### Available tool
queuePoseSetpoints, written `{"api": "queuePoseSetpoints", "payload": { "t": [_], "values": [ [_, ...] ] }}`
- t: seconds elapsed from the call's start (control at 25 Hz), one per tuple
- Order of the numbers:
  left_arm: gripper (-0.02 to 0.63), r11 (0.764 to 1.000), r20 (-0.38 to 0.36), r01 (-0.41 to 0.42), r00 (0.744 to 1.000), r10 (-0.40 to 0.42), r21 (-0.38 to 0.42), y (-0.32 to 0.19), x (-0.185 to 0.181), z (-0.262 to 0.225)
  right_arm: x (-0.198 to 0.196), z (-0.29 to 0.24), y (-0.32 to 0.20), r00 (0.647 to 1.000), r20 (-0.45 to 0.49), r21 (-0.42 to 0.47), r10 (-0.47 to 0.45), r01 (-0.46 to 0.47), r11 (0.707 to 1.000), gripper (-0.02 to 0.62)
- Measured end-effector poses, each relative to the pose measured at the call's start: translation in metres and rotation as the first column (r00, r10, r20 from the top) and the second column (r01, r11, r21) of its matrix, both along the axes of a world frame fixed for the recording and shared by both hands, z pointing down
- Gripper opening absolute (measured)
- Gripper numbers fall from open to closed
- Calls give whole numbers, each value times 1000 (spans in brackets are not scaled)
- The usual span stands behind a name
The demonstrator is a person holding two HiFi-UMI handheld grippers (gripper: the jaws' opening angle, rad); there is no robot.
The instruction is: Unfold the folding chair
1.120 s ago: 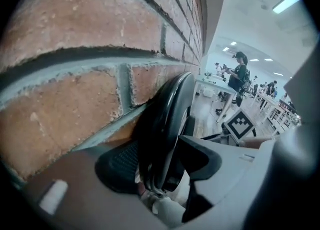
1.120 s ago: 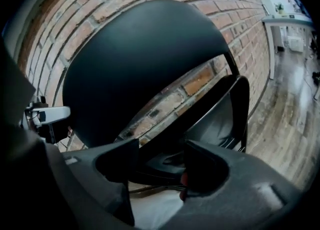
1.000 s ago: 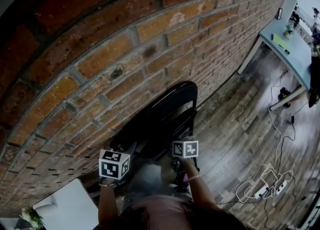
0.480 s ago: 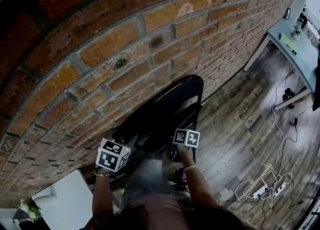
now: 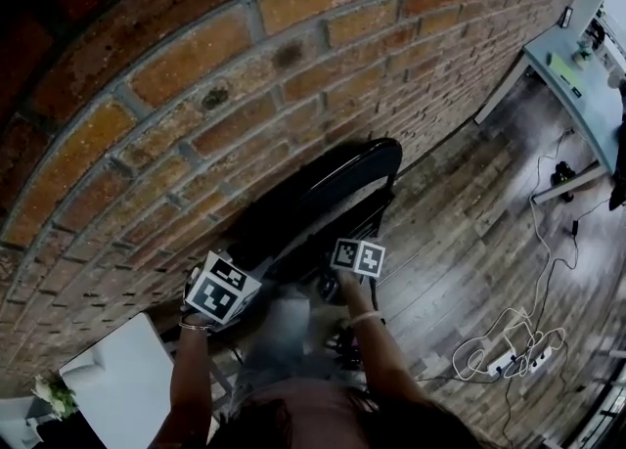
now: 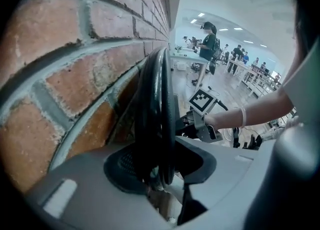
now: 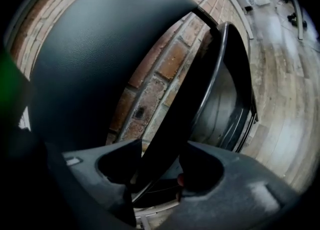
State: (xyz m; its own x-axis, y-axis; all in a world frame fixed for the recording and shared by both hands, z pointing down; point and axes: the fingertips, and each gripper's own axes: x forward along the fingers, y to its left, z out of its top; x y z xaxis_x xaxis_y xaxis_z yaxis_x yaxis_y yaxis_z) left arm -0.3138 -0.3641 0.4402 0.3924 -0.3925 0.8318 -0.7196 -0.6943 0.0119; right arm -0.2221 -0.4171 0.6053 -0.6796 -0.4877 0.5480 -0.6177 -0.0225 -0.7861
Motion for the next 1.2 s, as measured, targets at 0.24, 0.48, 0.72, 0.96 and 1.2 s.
{"api": "queuePoseSetpoints", "payload": {
  "t": [0.24, 0.48, 0.72, 0.96, 1.2],
  "values": [
    [135, 1000, 2, 7, 1000, -7, -18, 10, 8, -1, 9, -6, 12, 999, -45, 29, -14, 15, 999, 201],
    [138, 999, 4, 29, 1000, -29, 14, 18, 16, -2, 20, -8, 25, 999, -46, 38, -28, 30, 999, 186],
    [143, 998, 7, 53, 999, -53, 37, 21, 18, -2, 30, -9, 39, 999, -21, 32, -40, 41, 999, 183],
    [146, 996, 13, 72, 997, -73, 44, 17, 17, -1, 38, -8, 49, 999, 0, 39, -45, 45, 998, 183],
    [150, 996, 21, 85, 996, -86, 38, 17, 14, 2, 49, -5, 67, 998, 28, 23, -52, 51, 998, 183]
  ]
}}
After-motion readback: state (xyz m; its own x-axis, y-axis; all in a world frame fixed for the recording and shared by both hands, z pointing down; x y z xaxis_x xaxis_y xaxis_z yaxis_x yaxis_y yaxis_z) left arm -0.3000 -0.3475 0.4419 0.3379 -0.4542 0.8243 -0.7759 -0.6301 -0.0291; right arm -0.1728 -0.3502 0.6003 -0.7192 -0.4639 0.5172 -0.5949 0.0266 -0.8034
